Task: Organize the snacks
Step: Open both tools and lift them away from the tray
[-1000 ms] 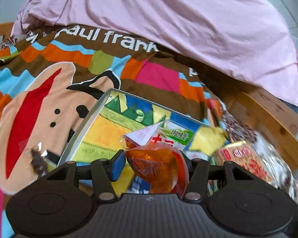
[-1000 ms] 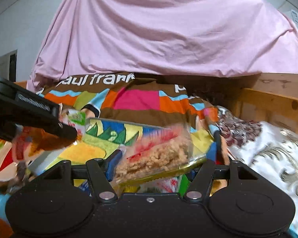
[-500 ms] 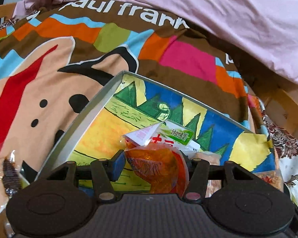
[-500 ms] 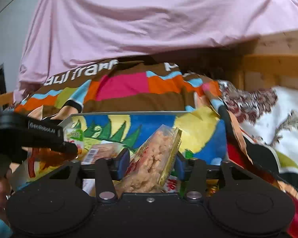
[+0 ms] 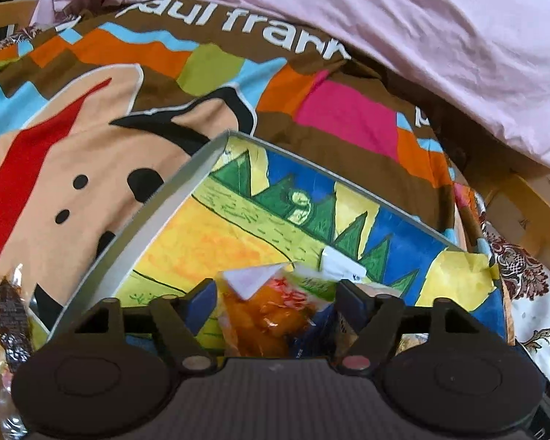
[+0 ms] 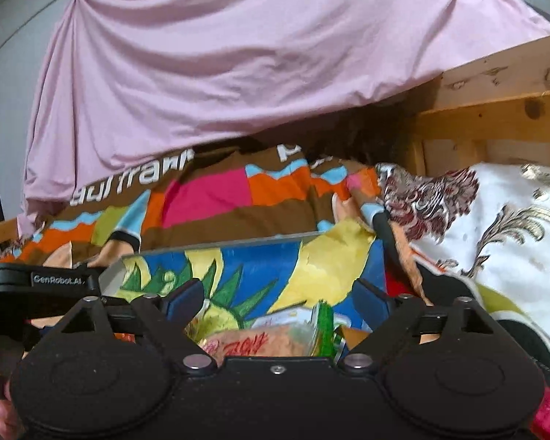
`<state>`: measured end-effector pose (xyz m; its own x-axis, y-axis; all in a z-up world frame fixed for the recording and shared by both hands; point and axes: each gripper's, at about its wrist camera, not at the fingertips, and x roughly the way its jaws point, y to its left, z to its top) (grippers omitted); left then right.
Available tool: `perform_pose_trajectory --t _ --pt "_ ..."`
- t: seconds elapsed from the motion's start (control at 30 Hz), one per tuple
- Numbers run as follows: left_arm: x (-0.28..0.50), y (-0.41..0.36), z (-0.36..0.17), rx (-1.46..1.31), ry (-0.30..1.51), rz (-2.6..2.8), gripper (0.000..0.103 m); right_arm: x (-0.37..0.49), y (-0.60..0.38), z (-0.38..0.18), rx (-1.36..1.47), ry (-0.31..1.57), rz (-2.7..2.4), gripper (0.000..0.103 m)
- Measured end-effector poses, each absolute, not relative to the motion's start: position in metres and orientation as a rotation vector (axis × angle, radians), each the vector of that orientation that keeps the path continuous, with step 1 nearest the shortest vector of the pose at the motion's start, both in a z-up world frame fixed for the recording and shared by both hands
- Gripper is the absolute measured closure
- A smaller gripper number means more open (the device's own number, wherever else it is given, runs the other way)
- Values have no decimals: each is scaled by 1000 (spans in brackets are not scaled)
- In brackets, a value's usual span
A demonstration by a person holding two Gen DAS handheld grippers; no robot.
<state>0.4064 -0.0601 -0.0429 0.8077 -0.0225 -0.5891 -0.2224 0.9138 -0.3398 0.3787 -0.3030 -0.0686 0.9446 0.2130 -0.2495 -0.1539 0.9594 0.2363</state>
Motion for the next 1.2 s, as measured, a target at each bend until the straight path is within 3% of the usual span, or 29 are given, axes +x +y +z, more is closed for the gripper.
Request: perform_pose_trajectory --t 0.17,0.4,1.2 --pt "391 -61 -31 -410 581 101 15 359 -311 -52 238 197 167 3" --pt "353 -64 -1 -364 499 58 2 323 -320 -17 234 130 127 1" --pt "171 -24 44 -297 390 64 0 151 -283 28 82 121 178 1"
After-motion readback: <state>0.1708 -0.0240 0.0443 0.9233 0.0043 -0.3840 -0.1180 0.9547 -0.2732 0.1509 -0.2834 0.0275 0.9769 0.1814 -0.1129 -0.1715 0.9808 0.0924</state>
